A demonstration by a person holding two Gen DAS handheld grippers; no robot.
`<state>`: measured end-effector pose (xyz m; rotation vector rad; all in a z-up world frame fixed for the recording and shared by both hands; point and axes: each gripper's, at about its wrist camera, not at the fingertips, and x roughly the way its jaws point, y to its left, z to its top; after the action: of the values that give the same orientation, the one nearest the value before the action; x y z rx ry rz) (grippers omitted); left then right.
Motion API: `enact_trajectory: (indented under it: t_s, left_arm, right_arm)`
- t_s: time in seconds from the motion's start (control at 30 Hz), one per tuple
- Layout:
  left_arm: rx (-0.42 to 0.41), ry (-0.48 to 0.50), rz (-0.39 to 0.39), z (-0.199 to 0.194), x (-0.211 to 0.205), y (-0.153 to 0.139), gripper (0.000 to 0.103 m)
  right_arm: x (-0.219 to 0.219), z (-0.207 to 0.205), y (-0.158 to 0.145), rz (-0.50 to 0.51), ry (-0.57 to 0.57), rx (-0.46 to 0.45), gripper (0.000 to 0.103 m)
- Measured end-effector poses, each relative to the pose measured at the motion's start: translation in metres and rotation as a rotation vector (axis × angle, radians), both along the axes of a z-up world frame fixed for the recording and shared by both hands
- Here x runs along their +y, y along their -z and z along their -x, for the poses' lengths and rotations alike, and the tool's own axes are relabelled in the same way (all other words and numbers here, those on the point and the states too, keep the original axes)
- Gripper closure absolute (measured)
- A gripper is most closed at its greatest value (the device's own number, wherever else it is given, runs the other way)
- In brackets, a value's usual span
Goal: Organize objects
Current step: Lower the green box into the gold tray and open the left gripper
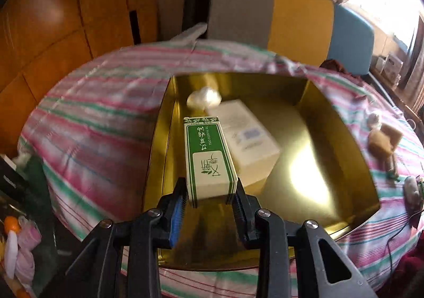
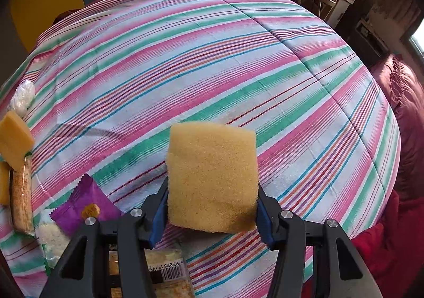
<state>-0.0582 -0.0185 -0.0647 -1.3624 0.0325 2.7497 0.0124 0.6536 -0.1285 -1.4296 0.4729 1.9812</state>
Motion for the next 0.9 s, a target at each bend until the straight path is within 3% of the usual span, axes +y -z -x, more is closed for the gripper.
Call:
enact_trajectory:
  t_s: [0.27, 0.63, 0.9]
  left_arm:
    - [-0.028, -0.007, -0.007, 0.003, -0.007, 0.013, 0.066]
    - [0.080, -0.001, -0.022, -0.017, -0.011, -0.024, 0.065]
    - [0.084, 0.001, -0.050, -0.023, -0.018, -0.030, 0.065]
  right_arm:
    - [-0.029, 0.012, 0.002, -0.004, 0.001, -0.002, 0.047]
    - [-0.026, 0.007, 0.001, 0.003, 0.021, 0.024, 0.051]
    - [-0.044, -0.004, -0.042, -0.036, -0.010, 0.202, 0.051]
